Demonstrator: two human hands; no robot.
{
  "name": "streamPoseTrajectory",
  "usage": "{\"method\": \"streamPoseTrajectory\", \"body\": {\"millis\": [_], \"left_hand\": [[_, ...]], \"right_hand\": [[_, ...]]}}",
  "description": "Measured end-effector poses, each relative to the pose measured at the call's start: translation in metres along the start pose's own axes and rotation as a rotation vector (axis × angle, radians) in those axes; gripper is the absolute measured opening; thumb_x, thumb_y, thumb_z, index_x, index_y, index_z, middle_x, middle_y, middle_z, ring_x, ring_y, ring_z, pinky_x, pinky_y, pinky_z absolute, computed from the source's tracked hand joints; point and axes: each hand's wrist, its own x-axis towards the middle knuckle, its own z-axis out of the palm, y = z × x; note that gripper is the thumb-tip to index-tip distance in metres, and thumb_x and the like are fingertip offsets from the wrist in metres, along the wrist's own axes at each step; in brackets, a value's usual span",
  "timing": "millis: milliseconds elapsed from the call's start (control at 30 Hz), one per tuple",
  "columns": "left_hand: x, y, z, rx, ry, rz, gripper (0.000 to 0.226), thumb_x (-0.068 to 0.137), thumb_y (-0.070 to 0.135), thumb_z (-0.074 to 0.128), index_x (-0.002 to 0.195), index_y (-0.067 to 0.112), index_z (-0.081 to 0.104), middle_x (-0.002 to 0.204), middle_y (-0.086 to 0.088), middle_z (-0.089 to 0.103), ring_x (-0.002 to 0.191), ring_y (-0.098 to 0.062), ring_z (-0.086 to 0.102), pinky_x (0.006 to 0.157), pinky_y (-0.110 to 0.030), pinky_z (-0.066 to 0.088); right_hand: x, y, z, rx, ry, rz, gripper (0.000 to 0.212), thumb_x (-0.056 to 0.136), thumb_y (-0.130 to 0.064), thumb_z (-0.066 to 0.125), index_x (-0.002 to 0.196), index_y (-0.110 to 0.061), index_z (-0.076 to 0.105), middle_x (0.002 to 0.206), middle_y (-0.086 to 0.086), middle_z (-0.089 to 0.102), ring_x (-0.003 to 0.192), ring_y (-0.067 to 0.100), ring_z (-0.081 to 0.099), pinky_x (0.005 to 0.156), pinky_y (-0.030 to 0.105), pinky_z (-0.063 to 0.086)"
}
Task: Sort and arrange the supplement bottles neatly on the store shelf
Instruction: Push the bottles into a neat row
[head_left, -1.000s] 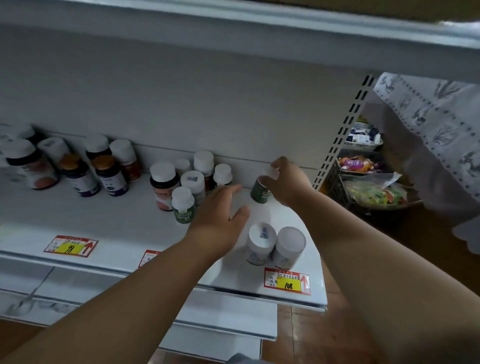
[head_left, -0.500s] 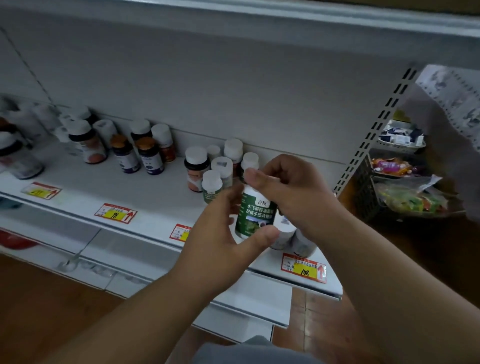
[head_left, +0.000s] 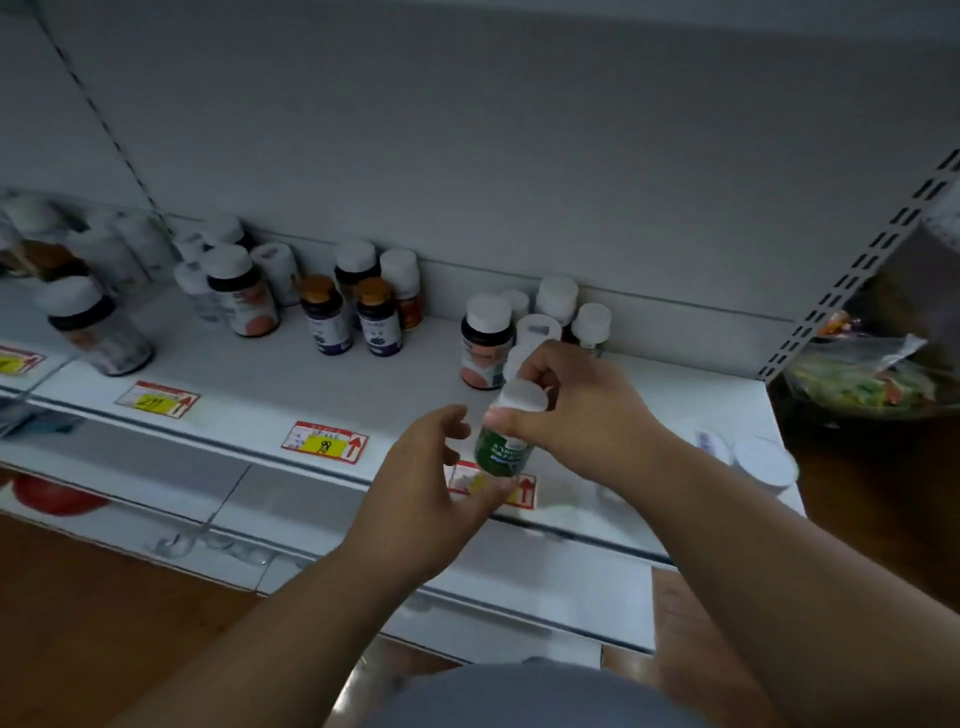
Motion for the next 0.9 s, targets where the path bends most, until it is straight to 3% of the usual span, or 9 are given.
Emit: {"method": "streamPoseTrajectory", "body": {"millis": [100,300,400,467,567,667,800,900], "left_hand": [[0.023,-0.035,-0.015,0.081,-0.079,0.027,0.064,0.083,0.035,0.071,0.138,0.030,0.040,0.126,0.015,0.051,0.098,-0.001,0.053,0.081,-0.019,0.046],[0.060,-0.071,-0.028,0.025,-0.272,0.058,0.051,0.086,0.010,0.060,0.133,0.026,0.048,0.118,0.011,0.056,0.090,-0.001,0.057,0.074,-0.017,0.047],[0.066,-0.075,-0.027,-0.021,-0.331,0.089,0.048,0.084,0.005,0.056,0.126,0.028,0.051,0.112,0.009,0.058,0.090,-0.002,0.059,0.074,-0.015,0.048],[0.068,-0.078,-0.026,-0.058,-0.330,0.099,0.048,0.082,0.003,0.055,0.125,0.026,0.052,0.113,0.006,0.058,0.093,-0.004,0.059,0.080,-0.021,0.051],[0.068,-0.084,-0.025,-0.090,-0.332,0.106,0.052,0.080,0.002,0.053,0.126,0.026,0.052,0.116,0.006,0.058,0.098,-0.003,0.059,0.085,-0.026,0.052],[0.068,-0.085,-0.028,-0.109,-0.368,0.121,0.054,0.080,0.002,0.053,0.129,0.026,0.050,0.119,0.004,0.057,0.100,-0.003,0.058,0.086,-0.025,0.051],[0.068,-0.079,-0.038,-0.104,-0.266,0.110,0.054,0.083,0.006,0.058,0.133,0.022,0.045,0.122,0.005,0.051,0.099,-0.002,0.054,0.085,-0.023,0.047],[0.073,-0.062,-0.047,-0.098,-0.115,0.204,0.047,0.082,0.010,0.062,0.123,0.028,0.048,0.114,0.010,0.050,0.095,-0.002,0.052,0.080,-0.017,0.043]], "right_hand": [[0.015,-0.010,0.030,-0.038,0.034,0.055,0.038,0.074,-0.047,0.076,0.093,-0.030,0.048,0.080,-0.020,0.051,0.073,-0.003,0.048,0.059,0.018,0.035],[0.033,-0.020,0.069,-0.079,0.079,0.137,0.040,0.076,-0.046,0.075,0.092,-0.031,0.042,0.076,-0.021,0.040,0.080,0.008,0.044,0.055,0.012,0.025],[0.039,-0.022,0.077,-0.094,0.101,0.162,0.040,0.076,-0.046,0.074,0.095,-0.030,0.043,0.092,-0.016,0.047,0.087,0.009,0.046,0.058,0.013,0.028],[0.042,-0.023,0.081,-0.080,0.099,0.187,0.044,0.076,-0.046,0.075,0.107,-0.025,0.050,0.102,-0.015,0.051,0.094,0.009,0.049,0.069,0.020,0.037],[0.042,-0.023,0.085,-0.005,0.123,0.186,0.051,0.074,-0.043,0.077,0.115,-0.026,0.052,0.103,-0.020,0.050,0.100,0.005,0.052,0.081,0.023,0.040],[0.038,-0.026,0.085,-0.006,0.132,0.197,0.041,0.074,-0.044,0.076,0.096,-0.033,0.043,0.090,-0.024,0.047,0.083,-0.002,0.049,0.066,0.016,0.035],[0.029,-0.023,0.080,-0.034,0.307,0.259,0.032,0.085,-0.056,0.057,0.085,-0.026,0.047,0.086,-0.009,0.053,0.076,0.013,0.051,0.063,0.028,0.041],[0.030,-0.005,0.067,-0.075,0.439,0.326,0.022,0.094,-0.044,0.049,0.099,-0.023,0.054,0.103,0.000,0.057,0.084,0.018,0.056,0.068,0.029,0.041]]}}
